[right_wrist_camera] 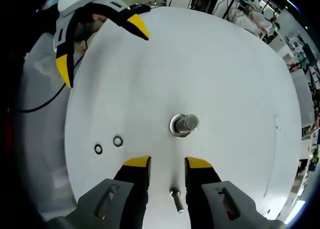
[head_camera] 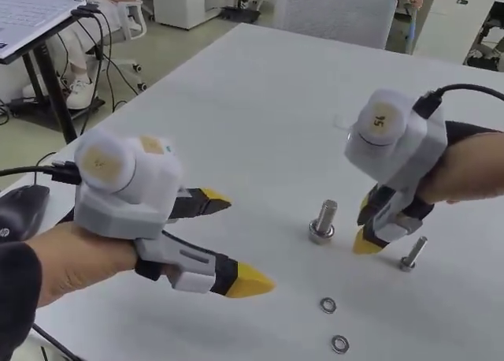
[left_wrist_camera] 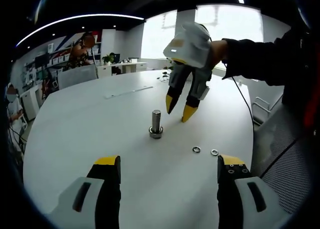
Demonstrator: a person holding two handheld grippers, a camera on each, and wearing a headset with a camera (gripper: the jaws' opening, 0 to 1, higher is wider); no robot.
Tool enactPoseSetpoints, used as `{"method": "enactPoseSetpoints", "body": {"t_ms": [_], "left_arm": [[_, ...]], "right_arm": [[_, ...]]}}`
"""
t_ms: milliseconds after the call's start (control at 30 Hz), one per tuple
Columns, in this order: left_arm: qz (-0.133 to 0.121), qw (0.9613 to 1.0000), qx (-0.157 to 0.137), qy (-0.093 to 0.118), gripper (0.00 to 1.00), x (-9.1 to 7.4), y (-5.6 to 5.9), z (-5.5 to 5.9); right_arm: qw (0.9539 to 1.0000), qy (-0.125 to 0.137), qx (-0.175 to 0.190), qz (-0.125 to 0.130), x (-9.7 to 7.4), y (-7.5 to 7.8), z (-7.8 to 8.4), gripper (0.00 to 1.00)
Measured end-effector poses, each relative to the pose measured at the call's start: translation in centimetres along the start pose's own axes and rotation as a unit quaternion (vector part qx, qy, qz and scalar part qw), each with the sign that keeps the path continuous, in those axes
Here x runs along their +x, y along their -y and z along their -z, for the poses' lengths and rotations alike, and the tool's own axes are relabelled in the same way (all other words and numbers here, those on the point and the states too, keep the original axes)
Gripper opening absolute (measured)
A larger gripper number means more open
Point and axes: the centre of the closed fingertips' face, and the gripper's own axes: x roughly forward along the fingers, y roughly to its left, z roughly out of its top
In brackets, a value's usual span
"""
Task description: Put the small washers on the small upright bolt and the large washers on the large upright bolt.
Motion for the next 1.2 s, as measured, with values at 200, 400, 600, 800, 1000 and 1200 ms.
{"method": "enactPoseSetpoints", "body": {"t_ms": [200,400,600,800,1000,1200], "left_arm": [[0.003,1.0000,0.004,-0.002,0.79,0.1,0.3,-0.1],[0.007,0.9999,0.009,-0.003,0.79,0.1,0.6,-0.3],[0.010,0.9998,0.016,-0.004,0.79,0.2,0.8,-0.6],[0.015,0.9997,0.021,-0.005,0.79,0.3,1.1,-0.7],[0.017,0.9996,0.024,-0.005,0.79,0.4,1.2,-0.9],[0.016,0.9995,0.026,-0.002,0.79,0.3,1.1,-1.1]], "right_arm": [[1.0000,0.001,0.003,-0.004,-0.1,-1.4,0.5,0.28],[0.9999,0.001,0.003,-0.012,0.4,-2.7,0.7,0.28],[0.9998,-0.001,0.000,-0.019,0.6,-3.9,0.9,0.28],[0.9996,0.000,-0.004,-0.028,1.1,-5.1,0.6,0.28],[0.9992,-0.002,-0.017,-0.036,1.5,-6.1,0.0,0.27],[0.9988,-0.002,-0.024,-0.044,2.1,-6.8,-0.6,0.26]]}}
